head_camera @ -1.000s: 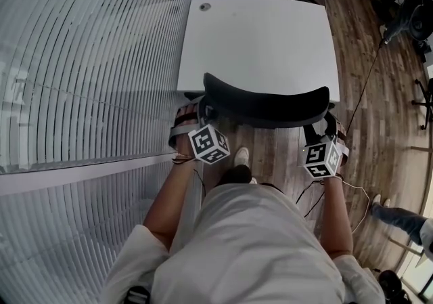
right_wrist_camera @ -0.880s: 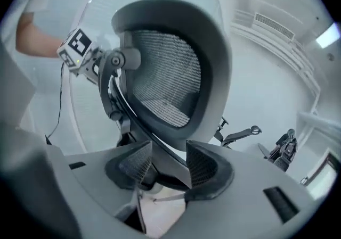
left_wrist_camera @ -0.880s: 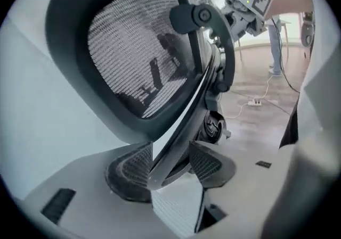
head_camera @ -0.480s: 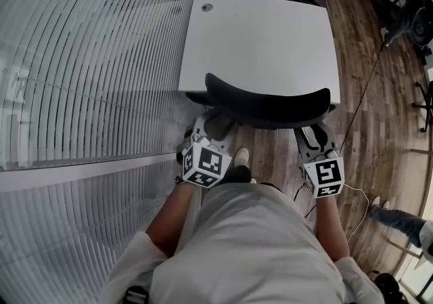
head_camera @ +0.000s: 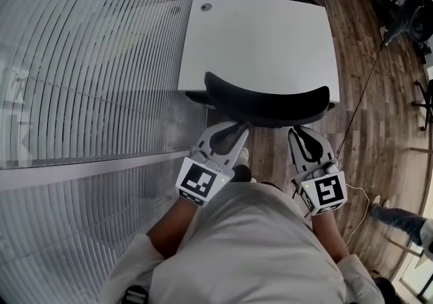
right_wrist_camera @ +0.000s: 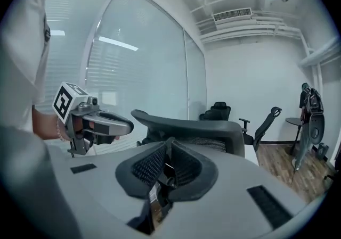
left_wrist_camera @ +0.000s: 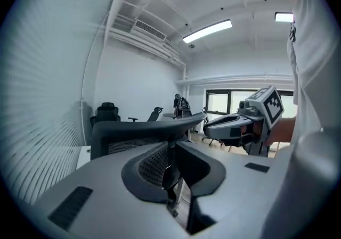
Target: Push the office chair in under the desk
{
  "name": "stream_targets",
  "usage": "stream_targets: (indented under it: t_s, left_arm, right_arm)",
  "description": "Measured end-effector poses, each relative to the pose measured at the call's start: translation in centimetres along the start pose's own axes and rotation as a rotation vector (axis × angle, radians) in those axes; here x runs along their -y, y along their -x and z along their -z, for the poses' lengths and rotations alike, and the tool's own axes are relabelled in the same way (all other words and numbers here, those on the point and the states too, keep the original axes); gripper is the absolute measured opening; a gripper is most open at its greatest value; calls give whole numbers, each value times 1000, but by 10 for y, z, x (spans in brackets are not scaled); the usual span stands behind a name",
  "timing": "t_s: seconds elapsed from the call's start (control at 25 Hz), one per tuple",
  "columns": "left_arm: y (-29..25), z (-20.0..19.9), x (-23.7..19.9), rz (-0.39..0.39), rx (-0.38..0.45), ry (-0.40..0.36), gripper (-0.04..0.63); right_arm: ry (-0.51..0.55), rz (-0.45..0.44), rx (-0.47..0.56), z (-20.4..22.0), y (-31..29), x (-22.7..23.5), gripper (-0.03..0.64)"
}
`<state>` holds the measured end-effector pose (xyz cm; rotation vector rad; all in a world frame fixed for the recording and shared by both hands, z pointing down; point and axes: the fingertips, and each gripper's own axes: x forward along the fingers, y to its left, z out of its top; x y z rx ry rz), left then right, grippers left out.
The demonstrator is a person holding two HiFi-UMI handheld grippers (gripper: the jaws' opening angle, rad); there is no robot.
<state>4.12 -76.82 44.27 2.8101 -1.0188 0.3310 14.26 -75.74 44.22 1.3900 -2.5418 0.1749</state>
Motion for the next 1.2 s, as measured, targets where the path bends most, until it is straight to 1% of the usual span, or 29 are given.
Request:
stream_targets:
  t_s: [0.16, 0.36, 0.56, 0.88, 1.2]
  left_arm:
    - [6, -18, 8, -1, 55, 14, 64]
    - [15, -25, 16, -2, 73, 21, 64]
    - [15, -32, 23, 5, 75, -2, 64]
    - [12, -35, 28, 16, 83, -10, 64]
    - [14, -35, 27, 23, 69, -17, 64]
  right_arm:
    - [-19, -23, 29, -16, 8, -12, 40]
    - [-6, -32, 45, -26, 17, -24, 32]
    - [-4, -33, 48, -30, 21, -25, 32]
    - [4, -26, 54, -34, 21, -25, 32]
    - [12, -21, 52, -40, 21, -26, 31]
